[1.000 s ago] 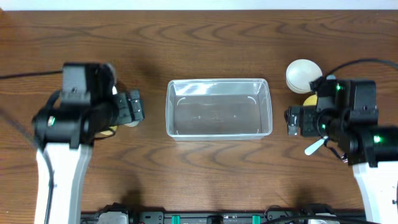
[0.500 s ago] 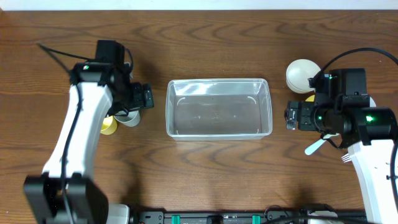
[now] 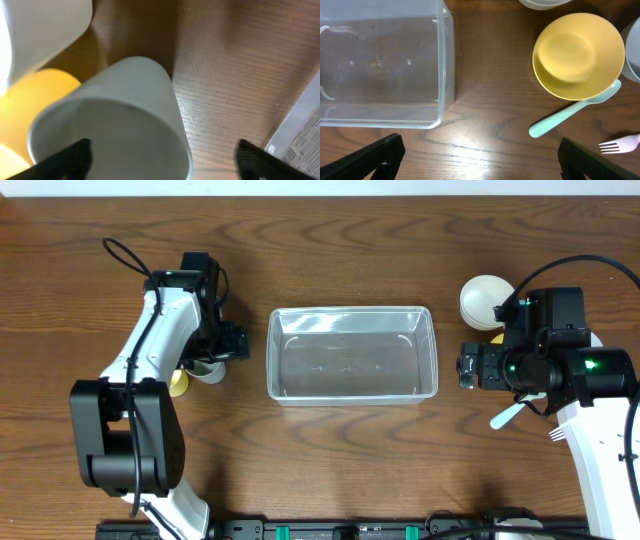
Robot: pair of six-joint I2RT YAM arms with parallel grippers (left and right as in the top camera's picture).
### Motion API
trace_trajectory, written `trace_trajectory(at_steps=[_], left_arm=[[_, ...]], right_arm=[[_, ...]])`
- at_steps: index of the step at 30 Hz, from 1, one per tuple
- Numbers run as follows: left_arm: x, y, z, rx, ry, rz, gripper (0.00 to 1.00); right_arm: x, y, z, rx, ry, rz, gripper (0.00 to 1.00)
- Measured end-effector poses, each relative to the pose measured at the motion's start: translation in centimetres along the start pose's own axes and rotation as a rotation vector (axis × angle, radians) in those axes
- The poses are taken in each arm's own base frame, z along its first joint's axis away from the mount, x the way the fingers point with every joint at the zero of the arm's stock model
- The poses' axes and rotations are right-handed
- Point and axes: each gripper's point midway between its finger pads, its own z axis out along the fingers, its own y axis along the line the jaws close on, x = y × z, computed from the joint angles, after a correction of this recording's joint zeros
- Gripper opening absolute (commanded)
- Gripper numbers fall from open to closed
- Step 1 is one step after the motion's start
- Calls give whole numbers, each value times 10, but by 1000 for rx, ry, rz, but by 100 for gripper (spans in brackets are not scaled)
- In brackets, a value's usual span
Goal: Pack container
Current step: 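Reach the left gripper to the grey cup and grasp it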
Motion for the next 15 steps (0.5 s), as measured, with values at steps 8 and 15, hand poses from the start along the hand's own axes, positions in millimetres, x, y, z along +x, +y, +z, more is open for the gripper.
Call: trace_trajectory(at_steps=[8, 15], left_arm=[[-5, 0, 0, -3, -19, -2, 43], [-5, 0, 0, -3, -20, -1, 19]], right_arm=[[3, -1, 0, 2, 13, 1, 99], [5, -1, 0, 3, 19, 2, 99]])
